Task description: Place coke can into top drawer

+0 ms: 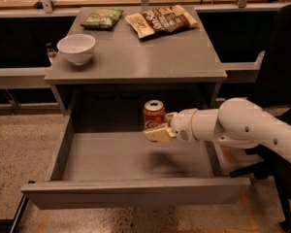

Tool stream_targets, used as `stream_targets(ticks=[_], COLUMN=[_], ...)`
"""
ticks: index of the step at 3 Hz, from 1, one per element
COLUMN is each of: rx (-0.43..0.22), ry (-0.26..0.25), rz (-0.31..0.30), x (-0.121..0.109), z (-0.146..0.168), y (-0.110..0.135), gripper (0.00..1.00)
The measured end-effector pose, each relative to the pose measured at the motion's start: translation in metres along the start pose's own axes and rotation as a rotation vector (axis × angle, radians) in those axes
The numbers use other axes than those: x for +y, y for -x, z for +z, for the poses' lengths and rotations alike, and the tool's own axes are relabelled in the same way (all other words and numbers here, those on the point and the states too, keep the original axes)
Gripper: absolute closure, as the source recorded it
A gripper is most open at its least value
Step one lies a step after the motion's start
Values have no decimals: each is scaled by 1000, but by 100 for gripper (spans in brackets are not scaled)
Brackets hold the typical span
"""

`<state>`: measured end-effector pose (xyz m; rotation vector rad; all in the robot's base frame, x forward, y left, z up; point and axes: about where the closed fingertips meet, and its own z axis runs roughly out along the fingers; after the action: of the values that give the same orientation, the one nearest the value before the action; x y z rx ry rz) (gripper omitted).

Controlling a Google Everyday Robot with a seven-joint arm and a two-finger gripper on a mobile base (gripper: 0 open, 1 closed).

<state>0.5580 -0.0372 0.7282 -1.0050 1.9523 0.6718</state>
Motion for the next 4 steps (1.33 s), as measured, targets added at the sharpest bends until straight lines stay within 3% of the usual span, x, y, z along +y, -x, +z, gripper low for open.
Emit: stream_targets(ticks=[1,3,4], rx=[-86,-79,-61], ry=[102,316,394], rz=[-37,-109,-137], x=[7,30,46], z=[33,90,117], y=[-15,-39,-42], gripper=[100,100,100])
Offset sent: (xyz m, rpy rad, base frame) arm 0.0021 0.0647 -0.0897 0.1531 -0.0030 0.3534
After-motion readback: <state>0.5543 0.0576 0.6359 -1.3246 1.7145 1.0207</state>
